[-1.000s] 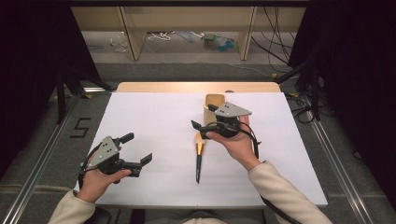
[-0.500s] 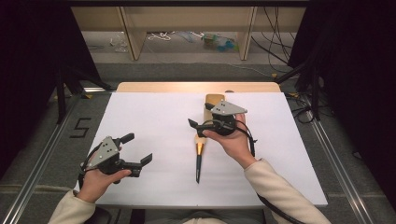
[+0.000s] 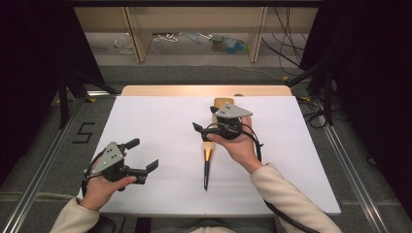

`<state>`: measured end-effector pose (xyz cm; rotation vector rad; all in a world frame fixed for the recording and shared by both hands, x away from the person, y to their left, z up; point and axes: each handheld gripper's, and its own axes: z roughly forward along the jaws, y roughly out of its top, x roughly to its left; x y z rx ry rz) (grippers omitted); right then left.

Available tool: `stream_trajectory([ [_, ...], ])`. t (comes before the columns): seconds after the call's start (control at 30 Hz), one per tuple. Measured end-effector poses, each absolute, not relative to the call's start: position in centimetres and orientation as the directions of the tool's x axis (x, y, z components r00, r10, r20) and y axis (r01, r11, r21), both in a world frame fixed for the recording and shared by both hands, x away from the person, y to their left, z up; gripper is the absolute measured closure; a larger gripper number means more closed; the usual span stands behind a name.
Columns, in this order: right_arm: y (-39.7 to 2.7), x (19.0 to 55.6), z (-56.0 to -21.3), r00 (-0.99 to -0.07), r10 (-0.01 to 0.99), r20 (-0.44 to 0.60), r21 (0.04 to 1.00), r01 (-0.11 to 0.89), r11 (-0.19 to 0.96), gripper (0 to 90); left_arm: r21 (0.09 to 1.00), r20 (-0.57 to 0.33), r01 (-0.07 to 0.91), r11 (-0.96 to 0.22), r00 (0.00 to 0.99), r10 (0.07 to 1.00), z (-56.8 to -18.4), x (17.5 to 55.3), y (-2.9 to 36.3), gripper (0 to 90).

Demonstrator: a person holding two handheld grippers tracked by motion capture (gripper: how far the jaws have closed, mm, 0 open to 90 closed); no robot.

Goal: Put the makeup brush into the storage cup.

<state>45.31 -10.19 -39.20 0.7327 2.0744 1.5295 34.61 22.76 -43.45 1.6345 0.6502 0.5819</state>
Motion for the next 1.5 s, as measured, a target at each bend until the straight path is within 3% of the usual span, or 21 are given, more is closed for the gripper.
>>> stream_trajectory([
  [0.47, -9.3, 46.5, -38.8, -0.707, 0.707, -0.024, 0.861, 0.345, 0.374, 17.4, 0.987, 0.012, 0.104, -0.124, 0.718, 0.696, -43.5, 34.6, 22.7, 1.5],
  [0.57, -9.1, 46.7, -39.0, -0.671, 0.742, -0.003, 0.819, 0.424, 0.386, 21.4, 0.987, 0.009, 0.107, -0.123, 0.718, 0.696, -43.5, 34.6, 22.7, 1.6],
  [0.7, -8.9, 47.0, -39.7, -0.629, 0.776, 0.044, 0.706, 0.569, 0.421, 22.5, 0.986, 0.008, 0.109, -0.123, 0.718, 0.696, -43.5, 34.6, 22.7, 1.8],
  [0.77, -8.7, 47.1, -40.3, -0.598, 0.797, 0.087, 0.545, 0.698, 0.464, 23.3, 0.986, 0.008, 0.109, -0.124, 0.719, 0.695, -43.6, 34.6, 22.7, 1.9],
  [0.8, -8.7, 47.1, -40.3, -0.598, 0.797, 0.087, 0.545, 0.698, 0.464, 23.3, 0.986, 0.008, 0.109, -0.124, 0.719, 0.695, -43.6, 34.6, 22.7, 1.9],
  [0.93, -8.2, 47.2, -42.0, -0.588, 0.798, 0.133, 0.333, 0.785, 0.523, 25.1, 0.986, 0.009, 0.108, -0.124, 0.719, 0.695, -43.5, 34.6, 22.7, 1.9],
  [1.0, -7.7, 47.3, -43.1, -0.582, 0.802, 0.135, 0.253, 0.803, 0.54, 26.4, 0.986, 0.008, 0.109, -0.125, 0.719, 0.695, -43.6, 34.6, 22.7, 2.0],
  [1.07, -7.5, 47.4, -43.5, -0.575, 0.808, 0.128, 0.232, 0.81, 0.539, 26.5, 0.986, 0.007, 0.111, -0.124, 0.719, 0.695, -43.6, 34.6, 22.7, 2.0],
  [1.5, -6.2, 47.8, -44.8, -0.57, 0.814, 0.11, 0.172, 0.818, 0.549, 28.1, 0.986, 0.015, 0.106, -0.131, 0.72, 0.694, -43.6, 34.7, 22.7, 2.3],
])
